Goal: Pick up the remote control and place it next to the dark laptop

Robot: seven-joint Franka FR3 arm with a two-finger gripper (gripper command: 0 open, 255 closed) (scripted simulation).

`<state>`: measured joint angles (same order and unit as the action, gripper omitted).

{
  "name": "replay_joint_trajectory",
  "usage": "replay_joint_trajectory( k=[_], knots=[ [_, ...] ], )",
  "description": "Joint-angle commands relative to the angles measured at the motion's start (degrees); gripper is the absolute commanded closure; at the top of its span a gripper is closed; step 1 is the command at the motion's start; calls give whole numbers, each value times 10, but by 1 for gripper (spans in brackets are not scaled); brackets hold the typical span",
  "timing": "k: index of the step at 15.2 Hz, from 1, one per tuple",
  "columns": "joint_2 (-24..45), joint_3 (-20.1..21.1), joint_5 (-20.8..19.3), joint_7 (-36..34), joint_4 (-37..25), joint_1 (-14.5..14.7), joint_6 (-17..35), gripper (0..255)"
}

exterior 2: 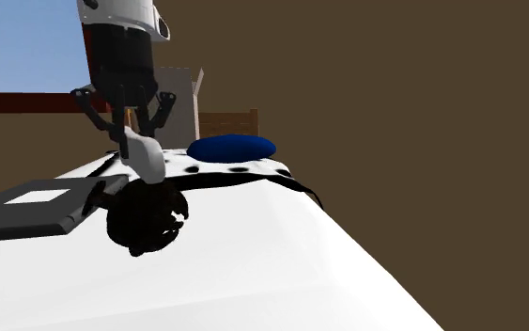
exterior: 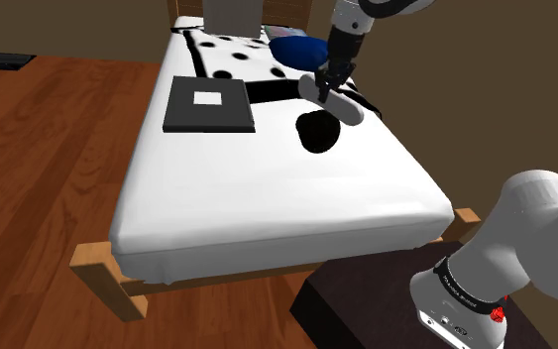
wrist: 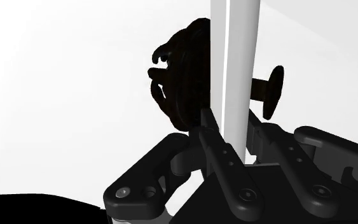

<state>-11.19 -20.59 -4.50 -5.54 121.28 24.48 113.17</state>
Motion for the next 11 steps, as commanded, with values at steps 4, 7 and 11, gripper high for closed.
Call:
replay_joint_trajectory(
  k=[4,7,11],
  knots=[
    [39,35,17,-57,-43,30,-7,255],
    [67,54,26,-89,-72,47,-11,255],
    [109,77,36,-130,-122,69,-20,255]
  ],
)
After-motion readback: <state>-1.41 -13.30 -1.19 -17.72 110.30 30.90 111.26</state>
